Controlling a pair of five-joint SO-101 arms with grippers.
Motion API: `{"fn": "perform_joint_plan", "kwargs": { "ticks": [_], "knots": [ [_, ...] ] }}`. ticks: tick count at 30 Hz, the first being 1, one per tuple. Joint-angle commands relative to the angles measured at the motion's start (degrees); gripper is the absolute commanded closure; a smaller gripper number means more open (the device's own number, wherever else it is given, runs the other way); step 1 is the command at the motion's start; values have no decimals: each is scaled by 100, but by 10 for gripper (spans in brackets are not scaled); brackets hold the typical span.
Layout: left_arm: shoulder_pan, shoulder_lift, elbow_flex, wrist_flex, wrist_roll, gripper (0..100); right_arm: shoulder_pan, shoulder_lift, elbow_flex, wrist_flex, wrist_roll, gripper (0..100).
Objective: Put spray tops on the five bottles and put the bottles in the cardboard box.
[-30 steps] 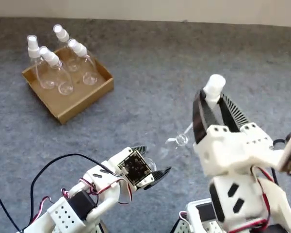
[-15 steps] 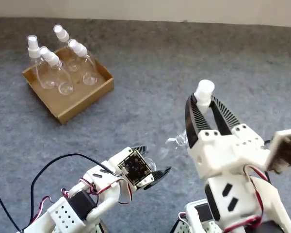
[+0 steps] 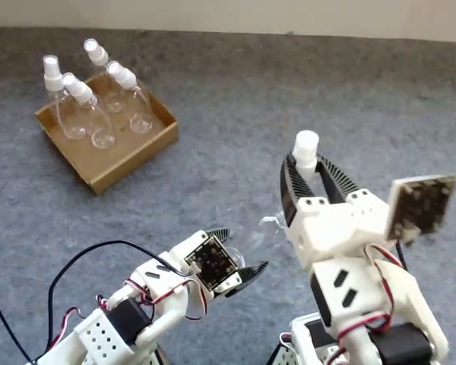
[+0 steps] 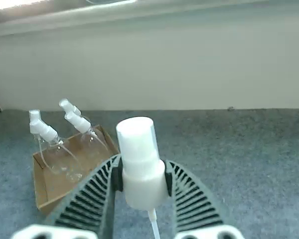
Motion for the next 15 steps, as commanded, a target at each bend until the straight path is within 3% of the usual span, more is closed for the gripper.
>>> {"fn": "perform_joint_plan", "kwargs": {
  "ticks": [1, 11, 15],
  "knots": [
    [40, -110, 154, -9, -53, 881, -57, -22, 154, -110, 44, 995],
    [22, -110, 154, -659, -53, 881, -57, -22, 752, -110, 44, 995],
    [-365, -110, 154, -941, -35, 881, -57, -22, 743, -75, 44, 992]
  ]
}}
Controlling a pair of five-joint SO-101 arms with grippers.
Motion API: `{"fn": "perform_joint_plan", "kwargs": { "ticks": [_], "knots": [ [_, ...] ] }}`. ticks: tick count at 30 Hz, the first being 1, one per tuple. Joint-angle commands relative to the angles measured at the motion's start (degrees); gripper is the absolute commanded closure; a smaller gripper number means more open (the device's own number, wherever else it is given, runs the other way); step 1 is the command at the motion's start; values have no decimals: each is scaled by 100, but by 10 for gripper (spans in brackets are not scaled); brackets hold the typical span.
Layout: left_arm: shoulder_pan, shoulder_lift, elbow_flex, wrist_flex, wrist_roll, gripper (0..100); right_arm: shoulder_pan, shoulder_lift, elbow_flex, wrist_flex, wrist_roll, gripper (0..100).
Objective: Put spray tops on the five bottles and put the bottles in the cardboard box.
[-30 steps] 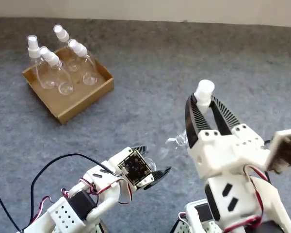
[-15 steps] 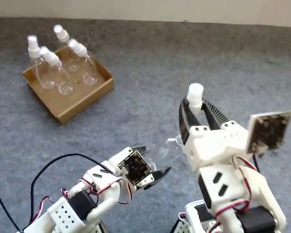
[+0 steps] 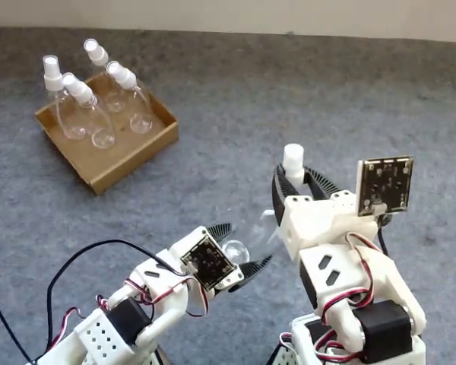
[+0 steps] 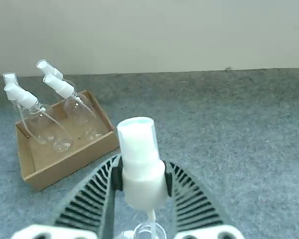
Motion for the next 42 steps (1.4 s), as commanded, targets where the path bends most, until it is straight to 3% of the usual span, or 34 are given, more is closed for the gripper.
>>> {"fn": "perform_joint_plan", "kwargs": {
  "ticks": [1, 9, 22, 26, 34, 42],
  "knots": [
    [-418, -110, 154, -422, -44, 881, -31, -31, -40, 22, 44, 992],
    [-593, -110, 154, -457, -44, 881, -655, -31, -84, 576, 88, 991],
    [-611, -119, 145, -527, -35, 881, -646, -31, -92, 629, 97, 991],
    [-980, -119, 145, -721, -18, 881, -646, -31, -92, 637, 97, 991],
    [-1305, -119, 145, -791, 1240, 881, -673, -31, -75, 611, 97, 991],
    [-1270, -119, 154, -791, 1319, 881, -681, -31, -57, 593, 97, 991]
  ]
}}
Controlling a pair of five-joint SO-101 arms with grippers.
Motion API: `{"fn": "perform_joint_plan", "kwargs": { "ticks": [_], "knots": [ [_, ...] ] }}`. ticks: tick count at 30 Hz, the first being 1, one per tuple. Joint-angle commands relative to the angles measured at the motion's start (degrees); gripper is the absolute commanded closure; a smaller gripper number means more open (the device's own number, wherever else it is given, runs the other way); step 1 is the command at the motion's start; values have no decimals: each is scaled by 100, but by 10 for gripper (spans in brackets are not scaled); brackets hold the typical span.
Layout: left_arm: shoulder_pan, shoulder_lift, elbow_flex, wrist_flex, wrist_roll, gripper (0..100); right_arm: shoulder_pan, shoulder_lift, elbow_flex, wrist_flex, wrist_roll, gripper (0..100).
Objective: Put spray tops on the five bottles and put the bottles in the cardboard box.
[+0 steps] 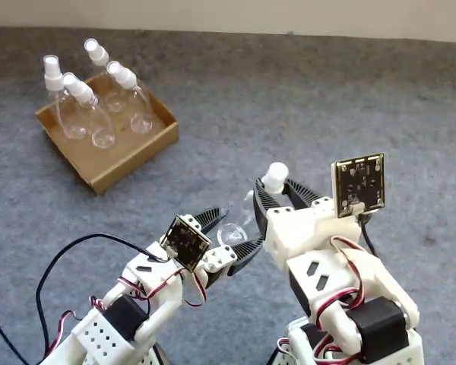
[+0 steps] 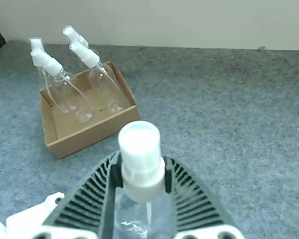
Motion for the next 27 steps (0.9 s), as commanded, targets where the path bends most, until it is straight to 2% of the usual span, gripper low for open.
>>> {"fn": "perform_joint_plan", "kwargs": {
  "ticks": [1, 3, 8, 13, 18, 27],
  "knots": [
    [-321, -127, 154, -308, 299, 881, -40, -48, -48, 101, 62, 991],
    [-321, -127, 154, -352, 316, 881, -40, -48, -57, 110, 62, 991],
    [-365, -127, 154, -378, 1002, 881, -40, -48, -75, 127, 202, 991],
    [-365, -127, 154, -378, 1011, 881, -40, -48, -66, 268, 457, 978],
    [-365, -127, 154, -378, 1011, 881, -40, -48, -75, 435, 457, 860],
    [-365, -127, 154, -352, 923, 881, -13, -48, -84, 453, 457, 856]
  ]
}}
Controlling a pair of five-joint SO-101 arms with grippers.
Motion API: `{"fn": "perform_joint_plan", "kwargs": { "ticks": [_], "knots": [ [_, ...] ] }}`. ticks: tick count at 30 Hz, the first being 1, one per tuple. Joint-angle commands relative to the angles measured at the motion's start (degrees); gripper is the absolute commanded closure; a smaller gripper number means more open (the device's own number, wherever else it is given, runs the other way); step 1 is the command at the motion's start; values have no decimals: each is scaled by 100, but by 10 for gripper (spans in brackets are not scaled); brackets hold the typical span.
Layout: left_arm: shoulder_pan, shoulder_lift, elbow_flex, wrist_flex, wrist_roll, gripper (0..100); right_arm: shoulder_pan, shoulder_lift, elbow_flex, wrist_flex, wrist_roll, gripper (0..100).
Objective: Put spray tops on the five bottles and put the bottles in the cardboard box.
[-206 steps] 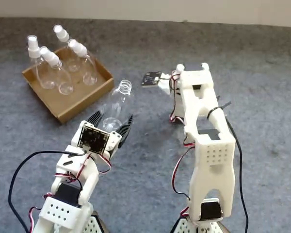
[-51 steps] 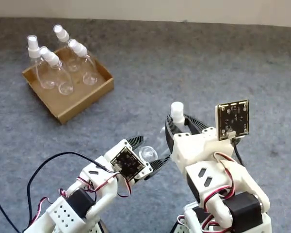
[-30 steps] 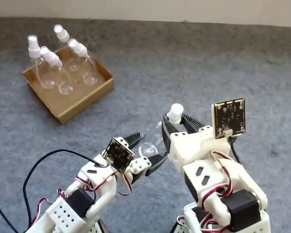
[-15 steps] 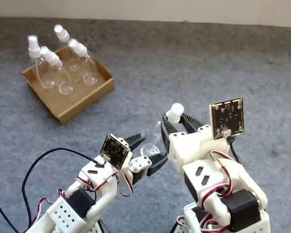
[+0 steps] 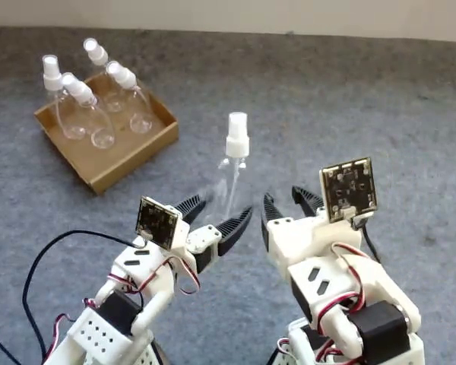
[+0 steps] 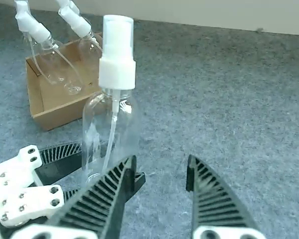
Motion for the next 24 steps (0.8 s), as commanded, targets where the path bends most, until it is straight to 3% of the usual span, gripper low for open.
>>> {"fn": "perform_joint_plan", "kwargs": {
  "ticks": [1, 10, 17, 24],
  "knots": [
    [-66, -84, 136, -132, -44, 881, -13, 22, -101, 22, 70, 856],
    [-31, -84, 136, -132, -44, 880, 13, 22, -48, 22, 79, 857],
    [-22, -84, 136, -132, -44, 880, 989, 22, 435, -40, 79, 858],
    [-22, -75, 136, -114, -44, 880, 1086, 22, 611, -40, 79, 858]
  ]
}}
